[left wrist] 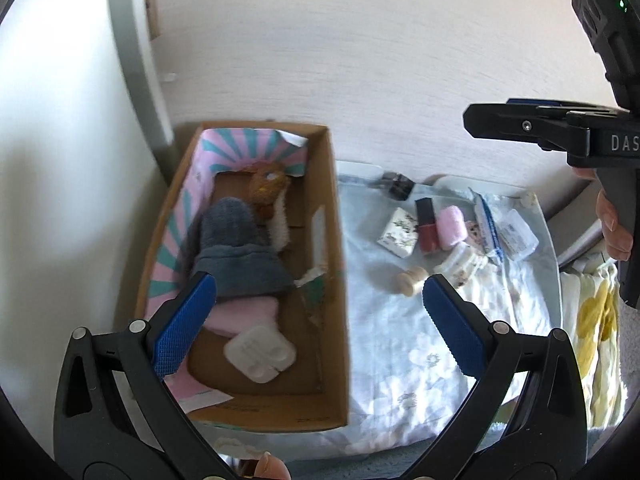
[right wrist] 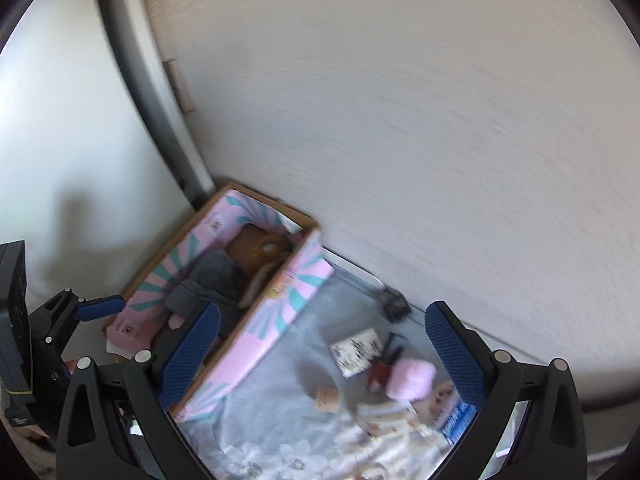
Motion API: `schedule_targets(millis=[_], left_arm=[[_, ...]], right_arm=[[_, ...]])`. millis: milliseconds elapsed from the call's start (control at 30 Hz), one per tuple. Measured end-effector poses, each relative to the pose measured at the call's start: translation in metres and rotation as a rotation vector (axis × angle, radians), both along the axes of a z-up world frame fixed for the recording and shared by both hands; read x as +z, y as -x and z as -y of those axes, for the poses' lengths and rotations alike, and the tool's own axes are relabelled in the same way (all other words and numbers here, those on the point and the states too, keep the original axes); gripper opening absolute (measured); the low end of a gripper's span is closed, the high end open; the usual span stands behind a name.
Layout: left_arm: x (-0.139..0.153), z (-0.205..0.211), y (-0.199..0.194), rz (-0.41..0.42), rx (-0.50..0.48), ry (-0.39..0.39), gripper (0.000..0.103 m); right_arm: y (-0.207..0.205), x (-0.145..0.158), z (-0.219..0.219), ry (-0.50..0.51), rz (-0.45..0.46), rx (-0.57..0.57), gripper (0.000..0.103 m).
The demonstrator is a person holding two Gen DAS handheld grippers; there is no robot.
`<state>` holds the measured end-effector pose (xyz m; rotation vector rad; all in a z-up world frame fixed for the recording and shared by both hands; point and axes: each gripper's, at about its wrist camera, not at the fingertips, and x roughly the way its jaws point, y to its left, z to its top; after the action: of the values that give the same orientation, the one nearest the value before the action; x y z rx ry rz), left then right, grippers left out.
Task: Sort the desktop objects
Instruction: 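Move both tools back over the remaining items on the cloth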
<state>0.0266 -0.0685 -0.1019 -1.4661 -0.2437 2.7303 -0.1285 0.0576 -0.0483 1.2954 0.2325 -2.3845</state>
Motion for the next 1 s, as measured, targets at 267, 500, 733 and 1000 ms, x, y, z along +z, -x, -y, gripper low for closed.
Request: schedule_targets(millis=[267, 500, 733, 1000], left_arm=[[0.009, -0.026, 0.004, -0.005, -0.039, 0.042, 0.103], [0.025, -0.042, 0.007, -0.060, -0.049, 0.112, 0.103], [0.011, -0.070, 0.022, -0.036, -0.102, 0.088, 0.103], [-0.012, -0.110, 0.052, 0.011, -0.227, 0.133, 0.103]], right_arm=[[-0.018, -0.002, -0.073, 0.006, 0.017, -0.158, 0.102], [-0.044, 0.003, -0.140, -0.004, 0.000, -0.304, 0.102], [-0.066, -0.007, -0.186, -0.014, 0.001, -0.388, 0.102], [-0.070, -0.036, -0.219, -0.020, 0.075, -0.387, 0.102]])
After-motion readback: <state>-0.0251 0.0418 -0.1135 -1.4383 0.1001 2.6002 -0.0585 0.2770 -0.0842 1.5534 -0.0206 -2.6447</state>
